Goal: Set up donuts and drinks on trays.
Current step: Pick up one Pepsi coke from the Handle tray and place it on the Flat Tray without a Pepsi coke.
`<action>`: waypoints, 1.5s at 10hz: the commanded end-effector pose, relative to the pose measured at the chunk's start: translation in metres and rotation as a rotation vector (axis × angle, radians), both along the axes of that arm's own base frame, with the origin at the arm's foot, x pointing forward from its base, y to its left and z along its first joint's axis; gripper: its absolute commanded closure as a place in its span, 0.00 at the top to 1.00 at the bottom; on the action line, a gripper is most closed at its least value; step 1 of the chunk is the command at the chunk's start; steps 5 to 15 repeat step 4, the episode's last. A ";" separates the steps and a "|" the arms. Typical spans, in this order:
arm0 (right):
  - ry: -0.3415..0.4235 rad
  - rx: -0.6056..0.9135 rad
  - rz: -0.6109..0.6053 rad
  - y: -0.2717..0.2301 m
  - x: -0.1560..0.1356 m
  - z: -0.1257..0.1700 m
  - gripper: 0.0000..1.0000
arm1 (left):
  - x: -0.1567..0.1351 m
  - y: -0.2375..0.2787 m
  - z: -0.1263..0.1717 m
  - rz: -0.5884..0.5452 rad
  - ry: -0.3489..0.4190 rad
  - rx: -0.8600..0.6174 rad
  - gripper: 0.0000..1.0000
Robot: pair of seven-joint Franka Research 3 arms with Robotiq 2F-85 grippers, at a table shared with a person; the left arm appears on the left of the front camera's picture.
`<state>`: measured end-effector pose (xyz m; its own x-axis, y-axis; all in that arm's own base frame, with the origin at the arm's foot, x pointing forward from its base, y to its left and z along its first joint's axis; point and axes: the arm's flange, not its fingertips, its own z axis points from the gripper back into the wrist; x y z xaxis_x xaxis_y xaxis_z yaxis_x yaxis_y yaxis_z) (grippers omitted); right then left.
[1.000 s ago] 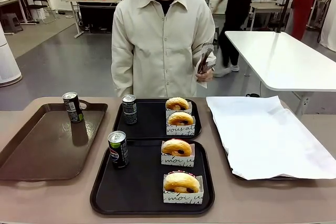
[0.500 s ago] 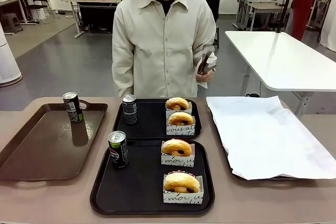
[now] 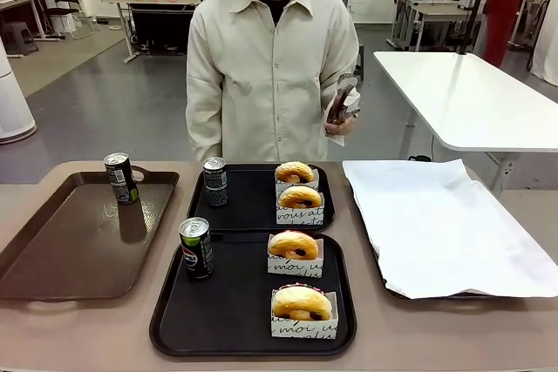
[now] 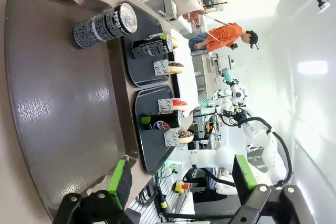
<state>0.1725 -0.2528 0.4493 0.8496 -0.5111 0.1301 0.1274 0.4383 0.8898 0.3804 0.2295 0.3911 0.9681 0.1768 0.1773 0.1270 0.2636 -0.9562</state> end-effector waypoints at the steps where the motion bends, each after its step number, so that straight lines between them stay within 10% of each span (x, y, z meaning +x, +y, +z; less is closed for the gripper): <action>1: -0.020 0.009 0.008 -0.001 0.000 0.000 1.00 | -0.003 0.002 -0.001 -0.008 -0.020 -0.011 1.00; 15: -0.020 0.009 0.008 -0.001 0.000 0.000 1.00 | -0.003 0.002 -0.001 -0.008 -0.020 -0.011 1.00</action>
